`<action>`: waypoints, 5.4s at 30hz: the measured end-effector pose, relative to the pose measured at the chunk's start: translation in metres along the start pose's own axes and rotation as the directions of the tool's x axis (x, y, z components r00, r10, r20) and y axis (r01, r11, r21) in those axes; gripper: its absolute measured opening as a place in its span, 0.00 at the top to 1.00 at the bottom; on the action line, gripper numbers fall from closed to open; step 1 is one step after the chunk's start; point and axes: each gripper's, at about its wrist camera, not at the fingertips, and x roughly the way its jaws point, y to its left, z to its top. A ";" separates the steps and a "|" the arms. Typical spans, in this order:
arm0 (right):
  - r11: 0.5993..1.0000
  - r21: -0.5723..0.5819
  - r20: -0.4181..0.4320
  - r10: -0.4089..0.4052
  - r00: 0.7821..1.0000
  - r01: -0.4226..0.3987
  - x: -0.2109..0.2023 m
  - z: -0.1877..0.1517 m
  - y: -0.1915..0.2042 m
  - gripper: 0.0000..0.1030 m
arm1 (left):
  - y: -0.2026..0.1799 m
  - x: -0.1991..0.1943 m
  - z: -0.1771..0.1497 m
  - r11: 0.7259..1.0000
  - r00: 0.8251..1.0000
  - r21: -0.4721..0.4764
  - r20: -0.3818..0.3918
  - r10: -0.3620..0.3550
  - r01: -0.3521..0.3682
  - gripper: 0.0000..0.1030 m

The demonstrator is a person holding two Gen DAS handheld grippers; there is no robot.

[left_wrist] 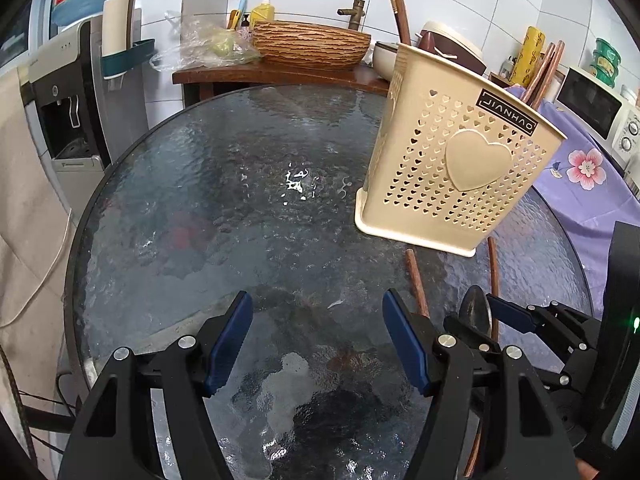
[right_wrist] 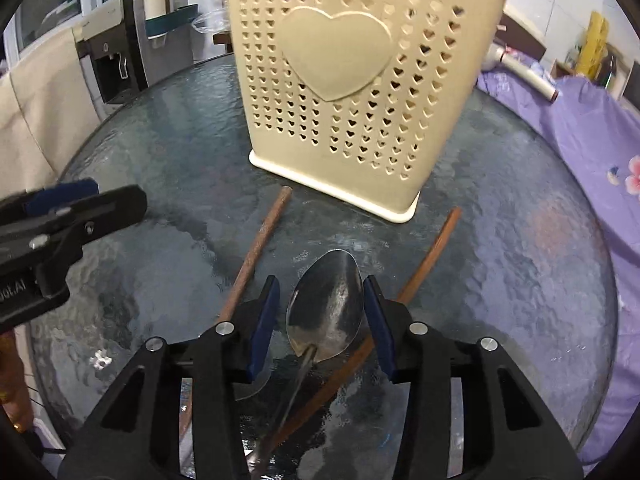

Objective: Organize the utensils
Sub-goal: 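Grasp the metal spoon with the right tool while the left tool grasps a wooden chopstick, then lift the metal spoon and wooden chopstick and carry both over the holder, then lower the spoon into the holder and open the right tool while the left tool inserts its chopstick and opens, then move both tools down to the spoon and chopstick lying on the table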

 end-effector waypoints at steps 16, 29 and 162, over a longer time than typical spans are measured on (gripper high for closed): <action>0.991 0.064 0.061 0.111 0.992 -0.115 -0.017 -0.006 -0.036 0.64 | -0.039 0.024 0.008 0.993 0.991 0.074 -0.105 -0.082 0.090 0.51; 0.982 0.165 0.128 0.069 0.989 -0.090 -0.040 -0.020 -0.083 0.64 | -0.079 0.061 0.011 0.986 0.983 0.150 -0.176 -0.051 0.078 0.66; 0.980 0.185 0.121 0.057 0.991 -0.079 -0.038 0.000 -0.089 0.39 | -0.058 -0.039 -0.012 0.995 0.991 0.095 0.125 -0.049 0.037 0.24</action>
